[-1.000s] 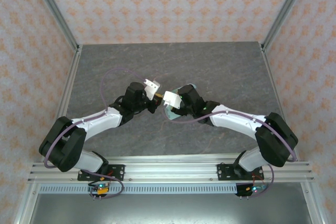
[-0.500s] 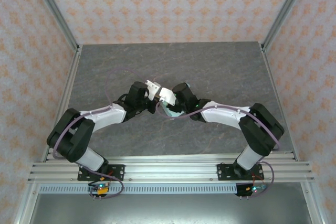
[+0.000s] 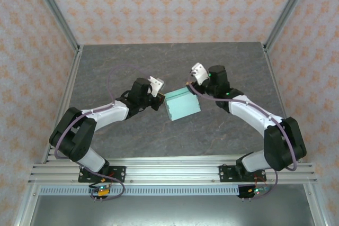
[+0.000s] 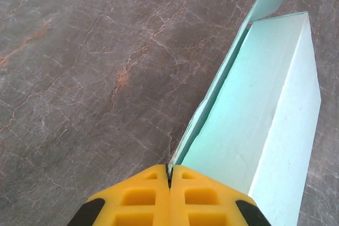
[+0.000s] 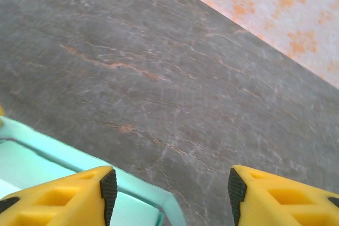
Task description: Fold the paper box
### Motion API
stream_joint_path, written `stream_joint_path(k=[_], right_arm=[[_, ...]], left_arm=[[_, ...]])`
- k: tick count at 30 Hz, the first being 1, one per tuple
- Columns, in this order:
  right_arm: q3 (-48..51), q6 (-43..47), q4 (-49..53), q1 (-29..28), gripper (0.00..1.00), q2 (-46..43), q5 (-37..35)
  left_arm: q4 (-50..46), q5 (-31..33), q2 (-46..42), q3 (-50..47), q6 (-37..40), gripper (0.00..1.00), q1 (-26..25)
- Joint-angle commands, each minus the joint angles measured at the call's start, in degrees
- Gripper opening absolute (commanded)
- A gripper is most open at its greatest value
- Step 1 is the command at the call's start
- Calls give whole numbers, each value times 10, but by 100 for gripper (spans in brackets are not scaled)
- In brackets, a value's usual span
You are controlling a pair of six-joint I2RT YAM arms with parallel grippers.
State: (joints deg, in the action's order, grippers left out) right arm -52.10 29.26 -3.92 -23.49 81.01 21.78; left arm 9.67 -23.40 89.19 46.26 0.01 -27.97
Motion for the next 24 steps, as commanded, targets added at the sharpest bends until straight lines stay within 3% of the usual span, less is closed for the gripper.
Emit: stream_joint_path(k=[1,11,24], right_arm=[[-10,-69,22,20,58,0,76],[-46,-43,168,56,56,29,120],[-105,-13,197,56,51,108,91]], left_arm=[[-9,-8,-11,17,5,4,8],[-24,-20,-21,28,13,4,7],[-28,-39,-36,34,27,4,7]])
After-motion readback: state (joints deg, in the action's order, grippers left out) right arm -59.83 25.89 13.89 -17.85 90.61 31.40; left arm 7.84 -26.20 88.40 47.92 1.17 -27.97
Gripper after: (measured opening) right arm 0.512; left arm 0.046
